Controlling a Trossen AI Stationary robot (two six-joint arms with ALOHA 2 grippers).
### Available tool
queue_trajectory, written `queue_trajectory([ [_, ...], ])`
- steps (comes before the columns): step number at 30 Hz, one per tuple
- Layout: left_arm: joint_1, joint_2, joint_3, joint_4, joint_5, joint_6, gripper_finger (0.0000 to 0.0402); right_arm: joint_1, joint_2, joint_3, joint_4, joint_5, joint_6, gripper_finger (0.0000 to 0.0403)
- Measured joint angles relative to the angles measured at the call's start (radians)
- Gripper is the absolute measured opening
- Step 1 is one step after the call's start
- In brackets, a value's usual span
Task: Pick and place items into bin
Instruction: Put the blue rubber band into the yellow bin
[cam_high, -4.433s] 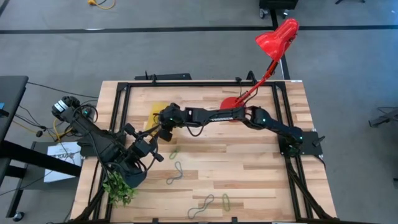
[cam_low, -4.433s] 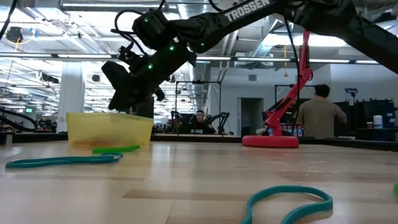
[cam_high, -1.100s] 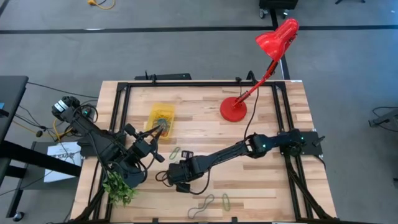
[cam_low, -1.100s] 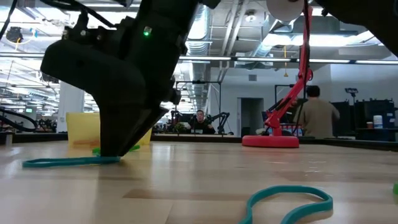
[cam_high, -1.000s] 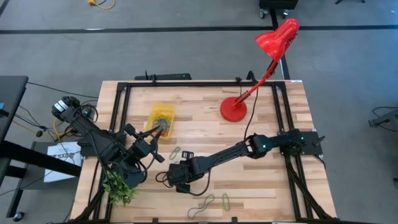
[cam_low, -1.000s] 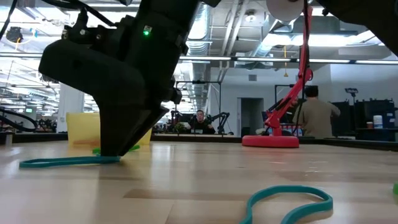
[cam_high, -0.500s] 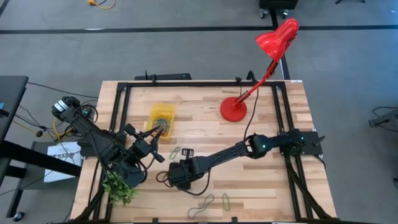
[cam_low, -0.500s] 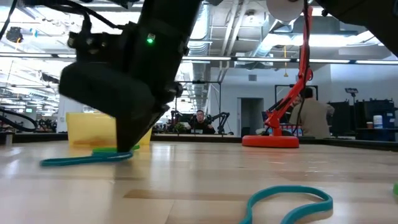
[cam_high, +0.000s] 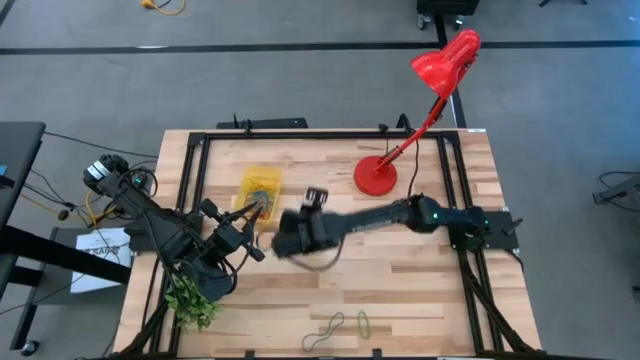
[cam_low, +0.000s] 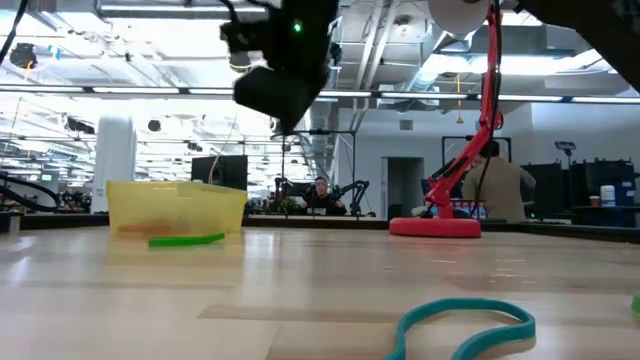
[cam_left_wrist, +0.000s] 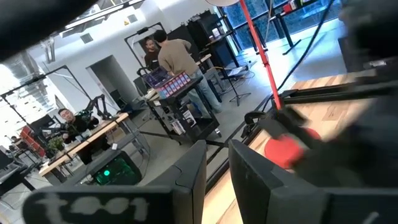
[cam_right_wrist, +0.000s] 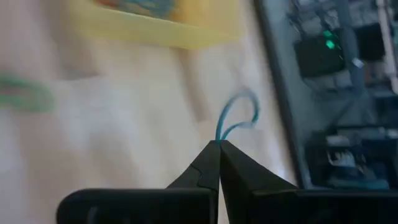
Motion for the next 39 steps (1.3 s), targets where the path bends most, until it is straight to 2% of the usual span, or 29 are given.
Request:
queue_trajectory([
  [4,-0.012,0.0,0.0,0.023,-0.003,0.015,0.0062,-0.104,-0.019,-0.002,0.051,-0.015,-0.048,0.0001],
  [6,-0.025,0.0,0.0,0.027,-0.004,0.02,0.0062,-0.161,-0.026,-0.003,0.091,-0.075,-0.084,0.0001],
  [13,-0.067,0.0,0.0,0.026,-0.003,0.032,0.0062,-0.314,-0.034,-0.021,0.494,-0.522,-0.215,0.0],
  [18,-0.07,0.0,0.0,0.024,-0.003,0.048,0.0062,-0.321,-0.034,-0.022,0.695,-0.692,-0.247,0.0],
  [21,-0.069,0.0,0.0,0.024,-0.003,0.052,0.0062,-0.307,-0.034,-0.022,0.735,-0.714,-0.248,0.0001],
  [26,-0.069,0.0,0.0,0.024,-0.003,0.052,0.0062,-0.287,-0.008,-0.019,0.739,-0.686,-0.249,0.001],
  [33,-0.069,0.0,0.0,0.028,-0.003,0.051,0.0062,-0.274,0.08,-0.021,0.745,-0.682,-0.26,0.0057],
  [39,-0.069,0.0,0.0,0.029,-0.003,0.052,0.0062,-0.273,0.088,-0.021,0.722,-0.682,-0.267,0.0093],
])
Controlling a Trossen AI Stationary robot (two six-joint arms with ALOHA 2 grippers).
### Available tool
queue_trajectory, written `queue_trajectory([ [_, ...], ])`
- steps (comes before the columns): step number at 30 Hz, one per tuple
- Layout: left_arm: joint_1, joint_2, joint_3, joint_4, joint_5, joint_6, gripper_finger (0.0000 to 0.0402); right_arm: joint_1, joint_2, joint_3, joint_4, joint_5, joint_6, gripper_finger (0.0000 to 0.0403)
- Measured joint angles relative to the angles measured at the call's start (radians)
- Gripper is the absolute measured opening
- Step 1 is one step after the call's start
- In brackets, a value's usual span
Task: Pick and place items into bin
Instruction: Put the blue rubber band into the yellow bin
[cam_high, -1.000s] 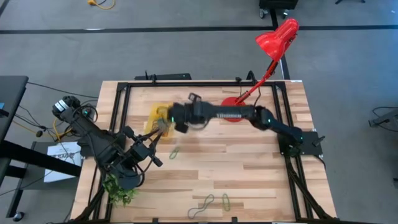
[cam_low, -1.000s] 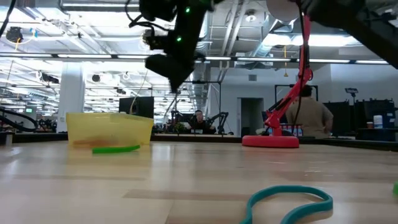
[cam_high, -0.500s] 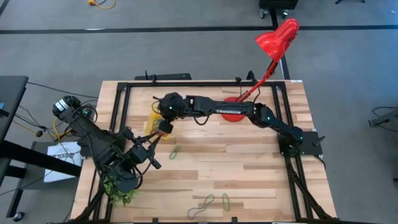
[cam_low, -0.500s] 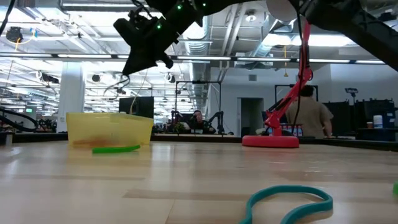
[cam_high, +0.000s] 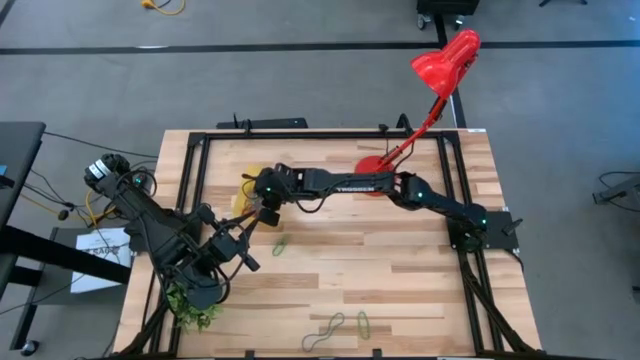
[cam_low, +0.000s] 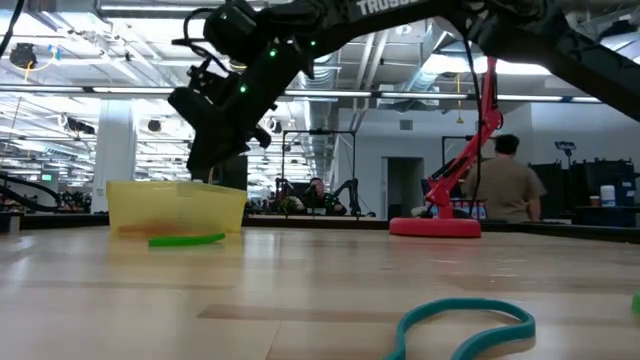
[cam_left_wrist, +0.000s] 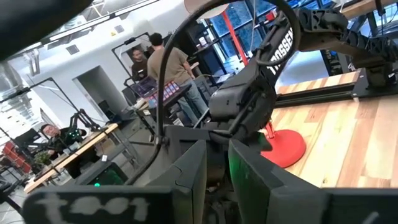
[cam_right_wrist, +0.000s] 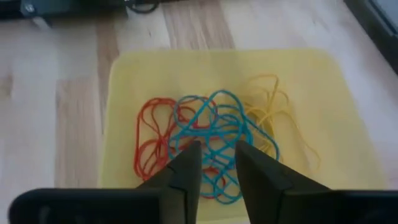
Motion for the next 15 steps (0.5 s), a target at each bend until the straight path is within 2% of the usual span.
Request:
queue_trajectory([
  [6,0.0,0.0,0.0,0.0,0.0,0.0,0.0062,0.012,-0.036,0.019,-0.169,-0.006,-0.002,0.0107],
  [10,0.0,0.0,0.0,-0.001,0.0,0.0,0.0062,0.047,-0.136,0.026,-0.439,-0.096,0.005,0.0107],
  [12,0.0,0.0,0.0,-0.001,0.0,0.0,0.0062,0.076,-0.152,0.024,-0.613,-0.145,0.01,0.0107],
  [15,0.0,0.0,0.0,-0.001,0.0,0.0,0.0062,0.146,-0.149,0.018,-0.837,-0.16,0.014,0.0107],
])
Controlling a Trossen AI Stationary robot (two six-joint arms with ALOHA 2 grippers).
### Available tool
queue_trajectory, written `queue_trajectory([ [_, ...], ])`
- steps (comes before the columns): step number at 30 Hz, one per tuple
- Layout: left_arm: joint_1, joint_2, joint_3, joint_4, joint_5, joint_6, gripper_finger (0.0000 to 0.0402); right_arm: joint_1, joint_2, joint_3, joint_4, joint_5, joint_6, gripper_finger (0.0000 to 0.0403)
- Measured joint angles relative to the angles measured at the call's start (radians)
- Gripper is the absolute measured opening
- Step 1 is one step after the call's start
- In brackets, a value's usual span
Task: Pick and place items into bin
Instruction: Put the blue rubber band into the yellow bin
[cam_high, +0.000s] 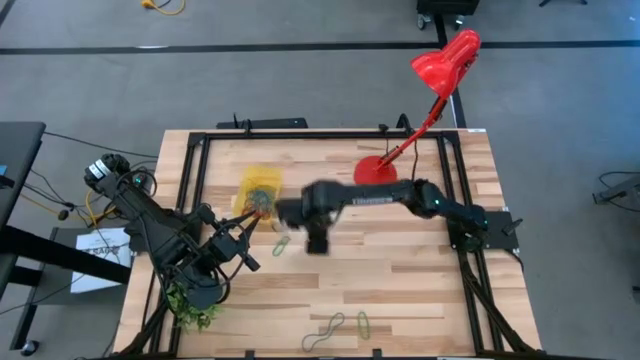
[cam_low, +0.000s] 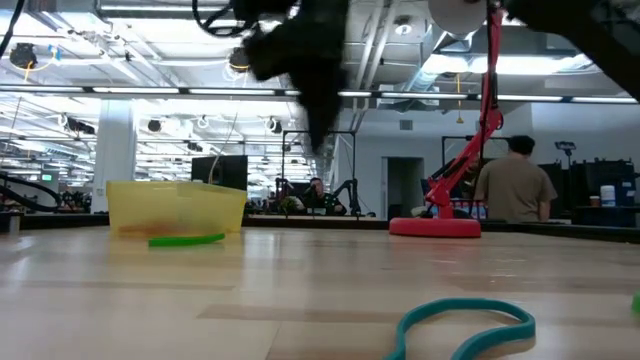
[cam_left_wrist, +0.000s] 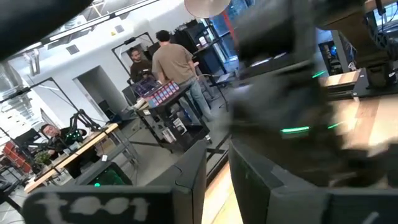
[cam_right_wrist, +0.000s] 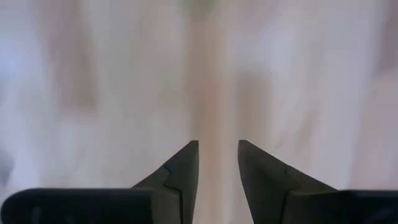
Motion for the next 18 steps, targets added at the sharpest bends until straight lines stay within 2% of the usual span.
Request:
queue_trajectory([
  [3,0.0,0.0,0.0,0.0,0.0,0.0,0.0062,0.09,-0.005,0.0,-0.145,-0.007,0.043,0.0107],
  [10,0.0,0.0,0.0,0.0,0.0,-0.001,0.0062,0.314,0.002,-0.033,-0.119,-0.039,-0.009,0.0107],
  [13,0.0,0.0,0.0,0.0,0.0,-0.001,0.0062,0.387,0.01,-0.053,-0.101,-0.027,0.054,0.0107],
  [18,0.0,0.0,0.0,0.0,0.0,-0.028,0.0062,0.466,0.009,-0.113,0.052,-0.02,0.136,0.0107],
])
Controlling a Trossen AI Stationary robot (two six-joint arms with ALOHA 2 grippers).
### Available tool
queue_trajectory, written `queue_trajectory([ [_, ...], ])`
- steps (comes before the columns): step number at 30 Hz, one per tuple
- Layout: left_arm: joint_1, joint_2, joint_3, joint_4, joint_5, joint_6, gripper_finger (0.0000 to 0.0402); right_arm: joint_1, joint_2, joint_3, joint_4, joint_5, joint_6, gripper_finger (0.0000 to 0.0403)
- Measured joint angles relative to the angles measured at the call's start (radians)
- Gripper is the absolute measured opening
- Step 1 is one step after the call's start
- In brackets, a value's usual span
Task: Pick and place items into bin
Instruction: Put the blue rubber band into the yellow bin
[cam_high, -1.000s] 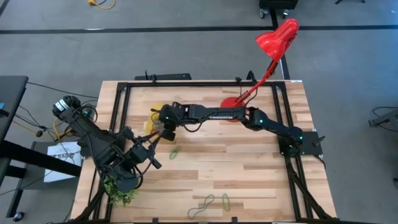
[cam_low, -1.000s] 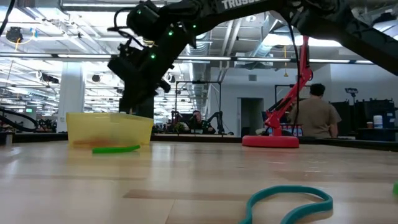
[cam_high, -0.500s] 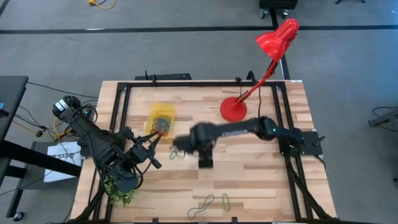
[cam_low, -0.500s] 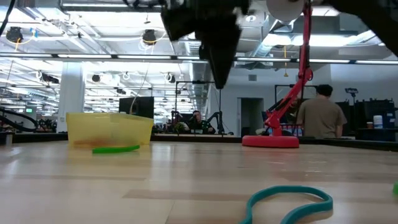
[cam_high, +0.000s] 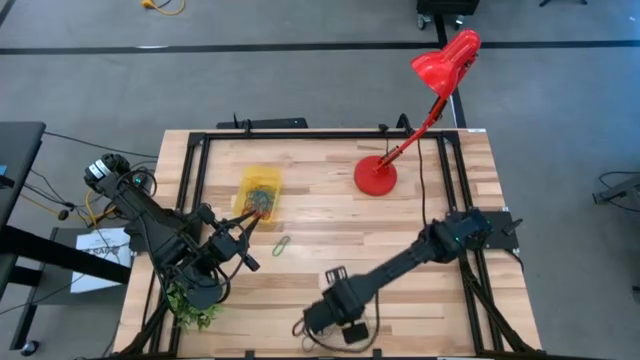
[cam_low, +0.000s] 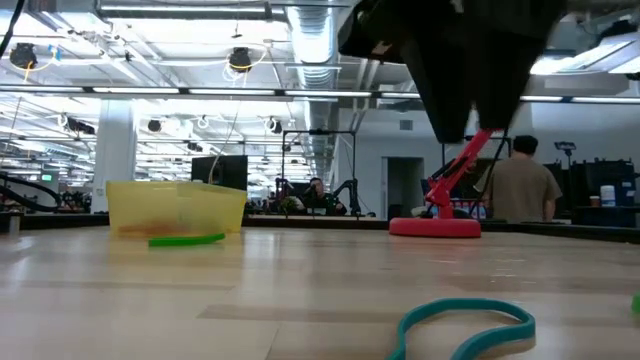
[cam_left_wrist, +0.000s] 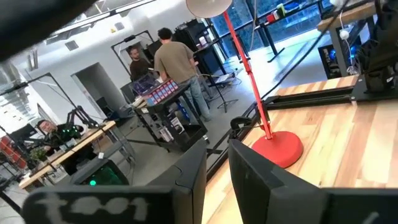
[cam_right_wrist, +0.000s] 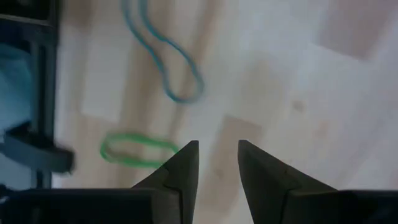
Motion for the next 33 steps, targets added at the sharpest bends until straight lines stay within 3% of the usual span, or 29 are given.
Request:
queue_trajectory([
  [3,0.0,0.0,0.0,0.0,0.008,-0.041,0.0062,0.029,-0.001,-0.051,0.138,-0.001,0.007,0.0107],
  [7,0.0,0.0,0.0,0.0,0.098,-0.092,0.0062,0.058,0.0,-0.081,0.216,0.002,0.077,0.0107],
  [12,0.0,0.002,0.0,0.0,0.177,-0.143,0.0062,0.076,0.003,-0.133,0.285,0.109,0.116,0.0107],
  [24,0.002,0.04,0.0,-0.001,0.143,-0.151,0.0062,0.063,-0.001,-0.267,0.35,0.13,0.206,0.0107],
  [33,0.002,0.04,0.0,-0.001,0.116,-0.13,0.0062,0.04,-0.002,-0.276,0.371,0.121,0.202,0.0105],
])
